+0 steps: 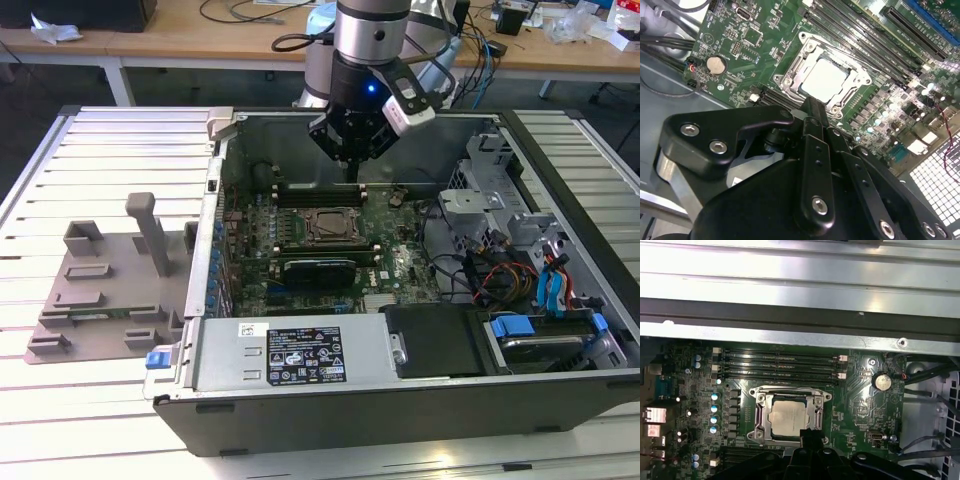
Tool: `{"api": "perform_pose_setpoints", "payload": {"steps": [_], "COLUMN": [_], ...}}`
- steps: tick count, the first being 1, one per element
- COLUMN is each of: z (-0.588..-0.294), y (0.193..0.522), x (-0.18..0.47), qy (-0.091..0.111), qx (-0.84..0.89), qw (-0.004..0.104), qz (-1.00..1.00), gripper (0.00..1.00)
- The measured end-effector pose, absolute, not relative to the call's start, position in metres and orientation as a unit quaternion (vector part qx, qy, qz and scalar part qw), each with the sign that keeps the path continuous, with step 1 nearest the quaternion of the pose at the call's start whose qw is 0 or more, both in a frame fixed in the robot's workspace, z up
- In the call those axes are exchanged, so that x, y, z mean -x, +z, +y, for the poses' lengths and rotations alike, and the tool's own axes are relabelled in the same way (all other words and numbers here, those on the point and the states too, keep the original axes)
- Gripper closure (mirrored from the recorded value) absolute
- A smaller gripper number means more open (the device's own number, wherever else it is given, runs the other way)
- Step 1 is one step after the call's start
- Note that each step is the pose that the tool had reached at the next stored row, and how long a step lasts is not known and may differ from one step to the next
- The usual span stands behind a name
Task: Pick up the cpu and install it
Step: 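Install the second cpu locking lever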
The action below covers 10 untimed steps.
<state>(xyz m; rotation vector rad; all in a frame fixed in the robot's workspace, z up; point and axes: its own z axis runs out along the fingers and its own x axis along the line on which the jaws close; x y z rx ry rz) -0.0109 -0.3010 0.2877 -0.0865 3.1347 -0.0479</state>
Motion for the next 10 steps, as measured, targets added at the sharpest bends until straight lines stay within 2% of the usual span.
{"api": "perform_pose_setpoints", "payload": {"steps": [10], "z": [-0.3109], "y": [0.2875], "x": [0.0109], "qy": [-0.015], "qx": [0.028], "qw": [0.003], "qz": [1.000], "gripper": [0.89]}}
